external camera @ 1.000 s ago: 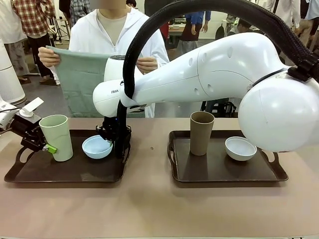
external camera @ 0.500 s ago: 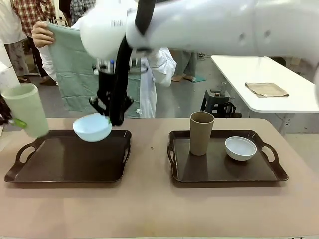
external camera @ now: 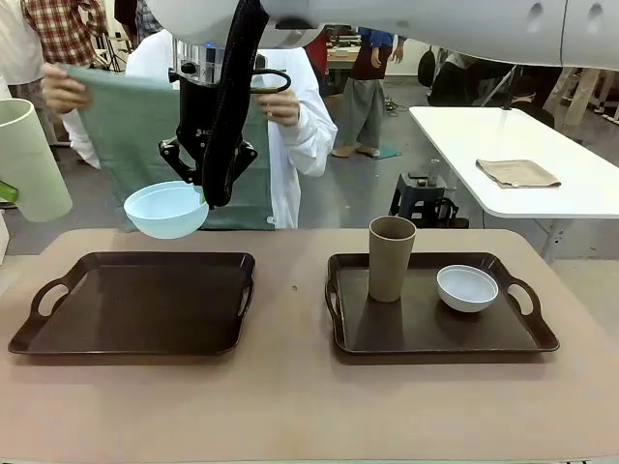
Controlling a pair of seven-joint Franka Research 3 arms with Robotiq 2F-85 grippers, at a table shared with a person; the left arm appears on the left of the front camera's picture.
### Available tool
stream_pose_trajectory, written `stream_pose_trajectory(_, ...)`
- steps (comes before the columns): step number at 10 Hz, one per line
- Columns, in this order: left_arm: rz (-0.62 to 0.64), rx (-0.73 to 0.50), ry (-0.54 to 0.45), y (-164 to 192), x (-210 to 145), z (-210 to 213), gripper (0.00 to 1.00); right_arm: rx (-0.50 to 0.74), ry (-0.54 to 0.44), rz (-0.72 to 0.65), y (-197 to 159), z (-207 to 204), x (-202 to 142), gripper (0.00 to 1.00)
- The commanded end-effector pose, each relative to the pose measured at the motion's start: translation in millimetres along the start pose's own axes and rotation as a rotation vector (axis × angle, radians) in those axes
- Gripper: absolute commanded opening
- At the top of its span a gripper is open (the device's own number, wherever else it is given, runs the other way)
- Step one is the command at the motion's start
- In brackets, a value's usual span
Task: Set up a tray with a mat and arrange the tableware.
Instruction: Pick up the Picnic Bowl and Reusable plastic cup from the Handle tray in front of the human's position and hold them in the air, then place the Picnic Bowl and Reusable plastic cup back onto the Handle tray in front of the human's position.
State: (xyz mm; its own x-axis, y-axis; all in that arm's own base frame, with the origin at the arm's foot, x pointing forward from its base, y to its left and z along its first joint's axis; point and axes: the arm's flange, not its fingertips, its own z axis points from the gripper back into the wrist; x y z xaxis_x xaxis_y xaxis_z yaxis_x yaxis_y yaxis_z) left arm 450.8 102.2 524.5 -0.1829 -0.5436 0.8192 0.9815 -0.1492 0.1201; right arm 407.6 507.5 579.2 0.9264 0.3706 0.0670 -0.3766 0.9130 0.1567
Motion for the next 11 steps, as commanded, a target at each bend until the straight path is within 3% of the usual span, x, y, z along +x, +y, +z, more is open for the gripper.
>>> stream_pose_trajectory(1, -0.001, -0.007, -0.004, 1.2, -8.6, -5.0, 0.72, -0.003, 0.003, 0.002, -0.2, 0.4, -2.0, 0.0)
stream_pose_trajectory(11, -0.001, -0.007, -0.004, 1.2, -8.6, -5.0, 0.72, -0.003, 0.003, 0.002, -0.2, 0.4, -2.0, 0.0)
